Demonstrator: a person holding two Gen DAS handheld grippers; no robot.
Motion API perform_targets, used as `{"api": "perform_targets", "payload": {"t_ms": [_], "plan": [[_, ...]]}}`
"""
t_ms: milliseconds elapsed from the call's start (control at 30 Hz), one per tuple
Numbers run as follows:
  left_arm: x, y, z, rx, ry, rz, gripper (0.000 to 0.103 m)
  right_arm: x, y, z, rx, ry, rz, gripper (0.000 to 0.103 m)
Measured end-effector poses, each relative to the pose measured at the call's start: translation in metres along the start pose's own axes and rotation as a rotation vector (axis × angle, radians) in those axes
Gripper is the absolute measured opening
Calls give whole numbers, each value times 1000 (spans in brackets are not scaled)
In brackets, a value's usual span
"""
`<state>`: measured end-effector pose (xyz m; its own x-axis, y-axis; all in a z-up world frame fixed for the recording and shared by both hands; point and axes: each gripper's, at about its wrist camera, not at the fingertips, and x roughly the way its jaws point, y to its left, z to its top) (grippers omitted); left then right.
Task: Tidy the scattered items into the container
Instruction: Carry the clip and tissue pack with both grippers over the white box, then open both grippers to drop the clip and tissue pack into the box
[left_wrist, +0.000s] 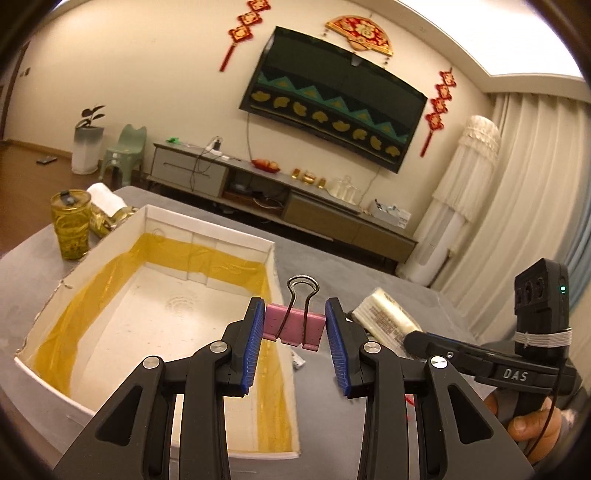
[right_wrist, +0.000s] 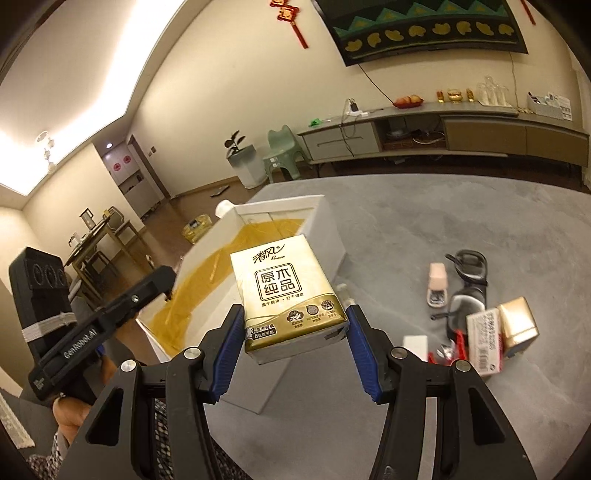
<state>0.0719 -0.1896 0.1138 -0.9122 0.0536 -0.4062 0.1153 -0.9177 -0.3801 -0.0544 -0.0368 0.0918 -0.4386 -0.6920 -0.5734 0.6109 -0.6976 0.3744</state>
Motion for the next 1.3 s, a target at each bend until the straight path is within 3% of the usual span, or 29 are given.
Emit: {"api": "perform_targets", "payload": {"t_ms": [433,967,1033,1067,1133,1300], "plan": [[-3,56,0,-129,8,70,35,38,57,2,-113,21,-7,57],[9,106,-5,-235,65,224,36,111,102,14,-320,92,-89,57],[16,107,-6,-232,93,223,41,124,101,13,-328,129,-76,61],[20,106,-7,-228,109,221,48,125,98,12,-326,132,-73,64],[22,104,-8,-220,113,220,51,122,92,9,-318,123,-70,74],[23,93,-8,-194,101,220,52,96,68,11,-243,87,-49,74]]}}
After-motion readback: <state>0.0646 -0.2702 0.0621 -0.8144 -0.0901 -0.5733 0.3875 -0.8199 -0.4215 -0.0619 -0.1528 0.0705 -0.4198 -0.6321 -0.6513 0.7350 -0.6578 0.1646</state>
